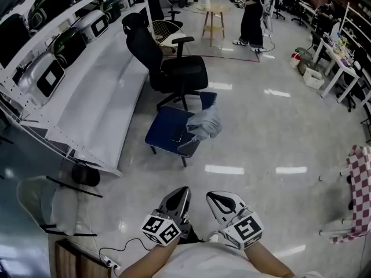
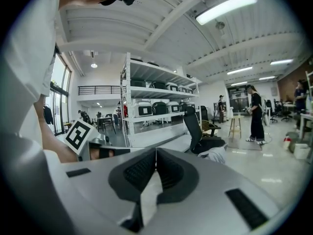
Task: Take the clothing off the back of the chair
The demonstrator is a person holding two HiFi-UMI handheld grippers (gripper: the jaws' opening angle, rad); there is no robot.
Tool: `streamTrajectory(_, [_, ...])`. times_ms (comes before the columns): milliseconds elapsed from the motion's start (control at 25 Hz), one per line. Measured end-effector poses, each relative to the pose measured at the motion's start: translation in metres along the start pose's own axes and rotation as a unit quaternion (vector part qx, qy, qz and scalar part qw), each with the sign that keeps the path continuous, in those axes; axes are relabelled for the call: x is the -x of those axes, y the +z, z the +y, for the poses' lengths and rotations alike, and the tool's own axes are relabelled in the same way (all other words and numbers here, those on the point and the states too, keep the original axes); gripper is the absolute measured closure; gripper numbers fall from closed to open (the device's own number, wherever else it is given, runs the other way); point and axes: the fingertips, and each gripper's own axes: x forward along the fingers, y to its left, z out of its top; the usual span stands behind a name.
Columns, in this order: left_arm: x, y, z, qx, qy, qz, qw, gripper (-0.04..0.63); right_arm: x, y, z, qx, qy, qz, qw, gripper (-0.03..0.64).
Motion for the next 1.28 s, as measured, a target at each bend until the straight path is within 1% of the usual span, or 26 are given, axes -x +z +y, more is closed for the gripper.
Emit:
streamTrajectory(120, [-0.005, 0.011, 0.009, -0.004, -0.005, -0.007, 1.0, 0.586, -0.013, 0.004, -0.001, 0.004, 0.001, 0.004, 1.0, 0.6])
streamTrajectory(360, [-0.01, 0.028, 0.029, 0.004, -0.012, -0.016, 0.9998, 0.586, -0.039, 0.013, 0.001, 0.012, 0.002, 0.008, 1.0, 0.6])
streamTrajectory(560, [-0.012, 0.041, 0.049, 0.01, -0.017, -0.024, 0.9995, 0.586, -0.066, 0.018, 0.009, 0.017, 0.012, 0.009, 1.0, 0.6])
streamTrajectory(720, [-0.01, 0.055, 0.066, 0.009, -0.015, -0.038, 0.9991, 0.586, -0.085, 0.025, 0.016, 0.029, 0.019, 0.013, 0.999, 0.6])
streamTrajectory(840, [-0.014, 0.062, 0.079, 0.018, -0.017, -0.045, 0.9987, 0.586, -0.094, 0.025, 0.012, 0.035, 0.008, 0.025, 0.999, 0.6])
streamTrajectory(960, [-0.021, 0.067, 0.087, 0.025, -0.028, -0.047, 0.9982, 0.586, -0.102, 0.032, 0.009, 0.039, -0.002, 0.02, 0.999, 0.6])
streamTrajectory(1160, [-0.033, 0.071, 0.091, 0.034, -0.052, -0.045, 0.9971, 0.586, -0.111, 0.033, 0.007, 0.036, -0.016, 0.023, 0.999, 0.6])
streamTrajectory(1280, [-0.037, 0.07, 0.092, 0.041, -0.06, -0.042, 0.9965, 0.587, -0.113, 0.033, 0.009, 0.035, -0.021, 0.027, 0.999, 0.6])
